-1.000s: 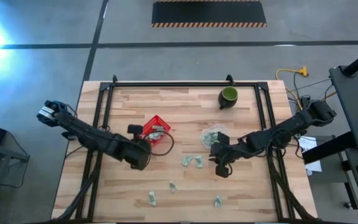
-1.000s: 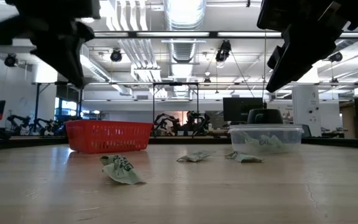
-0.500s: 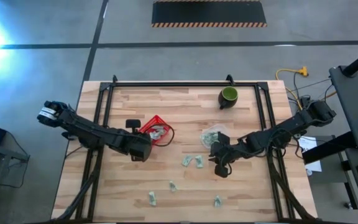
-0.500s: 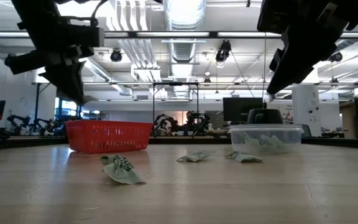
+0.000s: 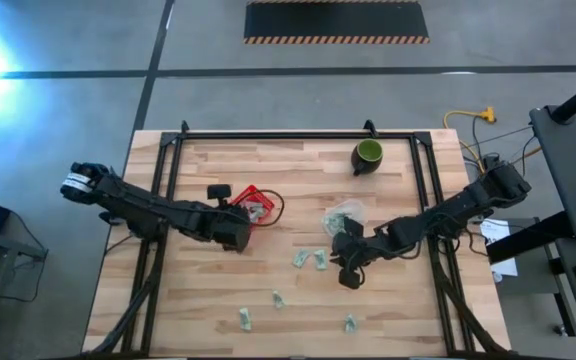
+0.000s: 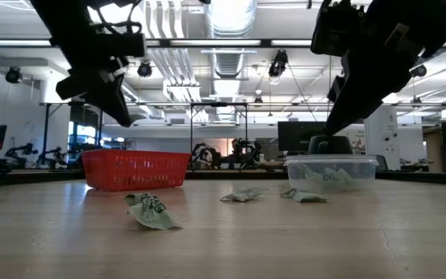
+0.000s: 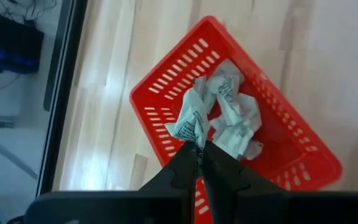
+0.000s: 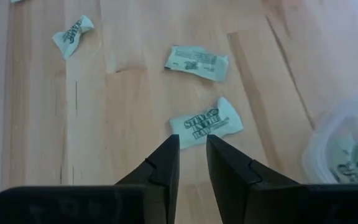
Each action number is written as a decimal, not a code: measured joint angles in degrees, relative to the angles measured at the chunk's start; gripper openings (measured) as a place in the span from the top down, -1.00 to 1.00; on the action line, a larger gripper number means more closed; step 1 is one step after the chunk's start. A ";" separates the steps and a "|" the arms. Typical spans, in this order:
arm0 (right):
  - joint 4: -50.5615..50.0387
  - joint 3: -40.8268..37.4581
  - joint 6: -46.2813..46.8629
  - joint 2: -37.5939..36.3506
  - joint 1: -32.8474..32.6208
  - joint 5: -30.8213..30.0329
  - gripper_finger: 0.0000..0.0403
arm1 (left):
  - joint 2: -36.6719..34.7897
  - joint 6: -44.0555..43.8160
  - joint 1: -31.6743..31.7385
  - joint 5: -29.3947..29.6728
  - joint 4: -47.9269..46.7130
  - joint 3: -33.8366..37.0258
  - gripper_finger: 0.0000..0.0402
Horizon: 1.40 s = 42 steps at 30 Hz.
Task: Pick and place items into bin
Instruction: Put the stevia packet into the red bin, then put the stevia packet into the transparent bin
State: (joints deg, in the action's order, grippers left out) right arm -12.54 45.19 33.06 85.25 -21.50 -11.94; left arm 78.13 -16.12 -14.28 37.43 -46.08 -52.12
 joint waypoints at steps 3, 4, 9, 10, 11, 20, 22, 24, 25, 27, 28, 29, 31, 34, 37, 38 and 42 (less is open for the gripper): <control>0.34 0.00 0.75 0.75 -0.02 0.51 0.64 | 0.17 0.49 0.96 -0.98 0.10 0.04 0.91; 0.36 0.00 1.06 0.87 -0.02 0.57 0.64 | 0.15 0.95 1.19 -1.06 0.38 0.04 0.87; 0.88 0.00 1.07 0.74 -0.11 0.46 0.64 | 0.15 3.23 1.68 -1.29 0.63 0.04 0.62; 0.87 0.00 1.07 0.74 -0.11 0.46 0.64 | 0.15 3.23 1.80 -1.29 0.62 0.04 0.58; 0.87 0.00 1.07 0.72 -0.11 0.46 0.64 | 0.15 3.23 1.88 -1.28 0.65 0.04 0.53; 0.92 0.00 0.84 0.65 -1.10 8.73 0.64 | -0.46 3.02 1.92 -5.80 0.37 -3.38 0.38; 0.95 0.00 0.50 0.63 -2.08 9.12 0.64 | -0.51 3.02 1.92 -5.98 0.60 -4.94 0.38; 1.10 0.00 -0.60 0.63 -2.91 9.20 0.64 | -0.51 3.02 1.92 -6.06 0.58 -6.56 0.38; 1.18 0.00 -1.41 0.63 -3.19 9.08 0.64 | -0.51 2.99 1.92 -6.06 0.59 -7.38 0.38; 1.60 0.00 -3.08 0.63 -3.34 8.74 0.64 | -0.55 2.95 1.92 -6.06 0.81 -8.96 0.38; 1.96 0.00 -3.42 0.63 -3.30 7.90 0.64 | -0.55 2.80 1.83 -6.11 0.84 -9.69 0.38; 2.29 0.00 -3.53 0.63 -3.27 6.91 0.64 | -0.55 2.10 1.79 -6.24 0.80 -10.44 0.38; 3.60 0.00 -4.89 0.63 -3.01 5.86 0.62 | -0.57 0.40 1.70 -6.63 0.73 -11.95 0.38; 5.69 0.00 -7.91 0.61 -2.27 5.81 0.54 | -0.69 -0.61 1.29 -7.94 0.73 -13.76 0.38; 5.66 0.00 -10.04 0.88 -1.06 5.79 0.43 | -0.71 -1.64 0.53 -8.64 0.65 -15.15 0.37; 5.64 0.00 -10.65 1.01 -0.68 5.79 0.39 | -0.71 -1.69 0.21 -8.84 0.65 -15.53 0.37; 6.04 0.33 -12.13 2.88 0.98 6.00 0.25 | -0.71 -3.77 -1.21 -8.94 0.71 -16.34 0.37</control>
State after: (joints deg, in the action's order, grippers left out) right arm -6.50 45.52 20.92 88.14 -20.51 -5.94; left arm 77.43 -19.89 -15.49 28.49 -45.37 -68.45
